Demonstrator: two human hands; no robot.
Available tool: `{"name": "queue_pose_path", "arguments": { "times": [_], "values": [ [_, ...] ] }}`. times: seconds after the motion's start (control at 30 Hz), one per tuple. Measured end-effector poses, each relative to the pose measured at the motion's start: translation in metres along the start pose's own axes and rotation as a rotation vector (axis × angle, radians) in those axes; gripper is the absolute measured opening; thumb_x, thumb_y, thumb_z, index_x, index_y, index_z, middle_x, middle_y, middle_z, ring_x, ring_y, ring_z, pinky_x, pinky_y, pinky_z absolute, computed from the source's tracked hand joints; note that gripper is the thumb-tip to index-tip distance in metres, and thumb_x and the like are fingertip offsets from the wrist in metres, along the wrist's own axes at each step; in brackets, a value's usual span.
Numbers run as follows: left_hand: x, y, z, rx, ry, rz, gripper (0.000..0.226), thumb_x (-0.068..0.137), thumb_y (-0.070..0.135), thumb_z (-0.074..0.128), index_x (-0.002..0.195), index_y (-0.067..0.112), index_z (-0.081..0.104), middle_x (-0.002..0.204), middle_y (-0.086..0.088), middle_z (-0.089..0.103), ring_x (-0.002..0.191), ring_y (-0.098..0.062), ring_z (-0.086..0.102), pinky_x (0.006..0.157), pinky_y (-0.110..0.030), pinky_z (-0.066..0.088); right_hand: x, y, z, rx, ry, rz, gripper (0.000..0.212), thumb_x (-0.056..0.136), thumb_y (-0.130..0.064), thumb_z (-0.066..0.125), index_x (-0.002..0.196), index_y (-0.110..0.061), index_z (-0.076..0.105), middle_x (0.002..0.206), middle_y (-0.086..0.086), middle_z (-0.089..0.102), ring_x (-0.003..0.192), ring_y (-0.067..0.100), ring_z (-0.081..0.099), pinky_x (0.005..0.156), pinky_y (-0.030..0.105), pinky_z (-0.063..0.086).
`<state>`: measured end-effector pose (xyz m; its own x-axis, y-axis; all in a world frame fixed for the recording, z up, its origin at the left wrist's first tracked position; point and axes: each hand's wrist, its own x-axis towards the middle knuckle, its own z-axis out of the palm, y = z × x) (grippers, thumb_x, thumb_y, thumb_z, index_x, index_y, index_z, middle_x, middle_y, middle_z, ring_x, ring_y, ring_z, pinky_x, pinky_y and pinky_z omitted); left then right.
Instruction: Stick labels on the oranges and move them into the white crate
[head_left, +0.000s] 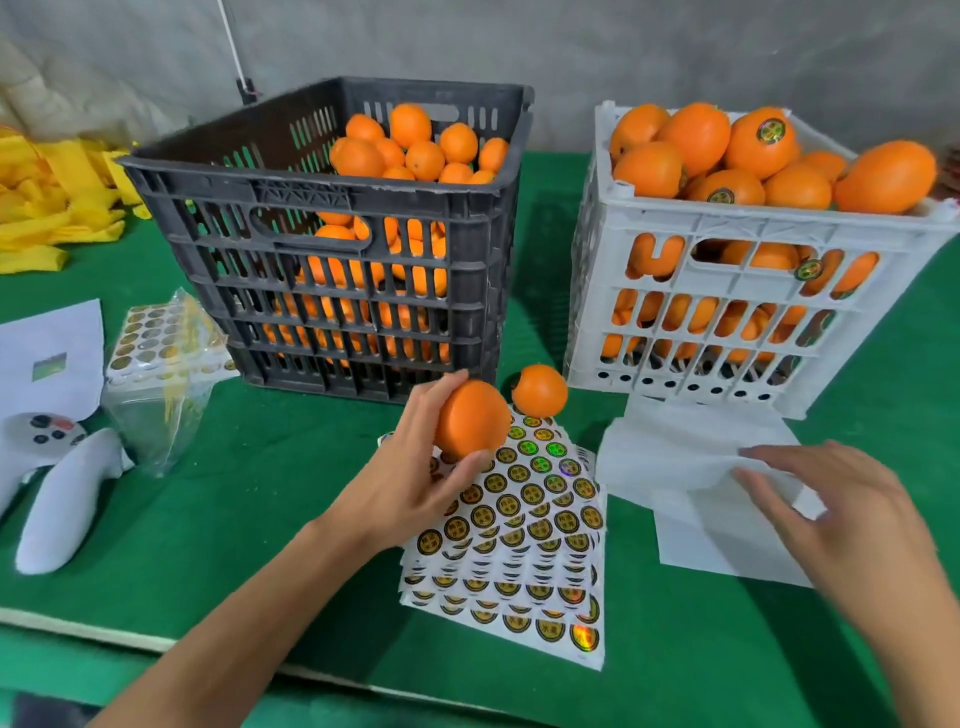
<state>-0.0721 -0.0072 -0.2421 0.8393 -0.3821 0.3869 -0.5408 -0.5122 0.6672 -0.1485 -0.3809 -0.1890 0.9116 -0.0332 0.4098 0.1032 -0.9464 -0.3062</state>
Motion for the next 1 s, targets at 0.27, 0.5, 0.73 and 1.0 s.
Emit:
{"name": "queue_pose_path", "arguments": {
  "times": [0.27,0.5,0.73,1.0],
  "values": [
    [-0.003,0.009,0.018,-0.033,-0.055,0.017,0.072,0.098,0.072,0.047,0.155,0.053,0.007,0.147,0.024,0.024,0.119,0.013,0.050,0.084,-0.003,0.048,0.003,-0.030,0.010,0.188,-0.134,0.008,0.046,0.089,-0.047,0.068,0.131,-0.028,0.067,0.131,-0.013,0.065,0.113,0.011,0.061,0.104,0.044,0.049],
    [-0.004,0.006,0.018,-0.327,0.037,-0.153,0.069,0.099,0.067,0.051,0.156,0.051,0.015,0.141,0.022,0.046,0.109,-0.015,0.071,0.094,-0.027,0.057,0.038,-0.089,0.076,0.477,-0.663,-0.335,0.071,0.086,-0.061,0.070,0.149,-0.037,0.049,0.153,-0.029,0.040,0.141,-0.016,0.028,0.121,0.018,0.022],
    [-0.002,0.002,0.019,-0.466,0.097,-0.198,0.067,0.102,0.059,0.053,0.157,0.043,0.019,0.130,0.024,0.056,0.102,-0.027,0.076,0.095,-0.025,0.057,0.047,-0.080,0.113,0.447,-0.639,-0.429,0.064,0.089,-0.064,0.064,0.147,-0.040,0.051,0.153,-0.038,0.034,0.143,-0.013,0.023,0.113,0.005,0.009],
    [-0.002,0.000,0.022,-0.419,0.112,-0.165,0.069,0.104,0.055,0.053,0.160,0.036,0.018,0.135,0.027,0.051,0.107,-0.021,0.073,0.090,-0.025,0.058,0.047,-0.082,0.121,0.501,-0.489,-0.465,0.040,0.093,-0.050,0.067,0.126,-0.029,0.073,0.133,-0.023,0.061,0.124,0.000,0.048,0.107,0.017,0.036]
  ]
}}
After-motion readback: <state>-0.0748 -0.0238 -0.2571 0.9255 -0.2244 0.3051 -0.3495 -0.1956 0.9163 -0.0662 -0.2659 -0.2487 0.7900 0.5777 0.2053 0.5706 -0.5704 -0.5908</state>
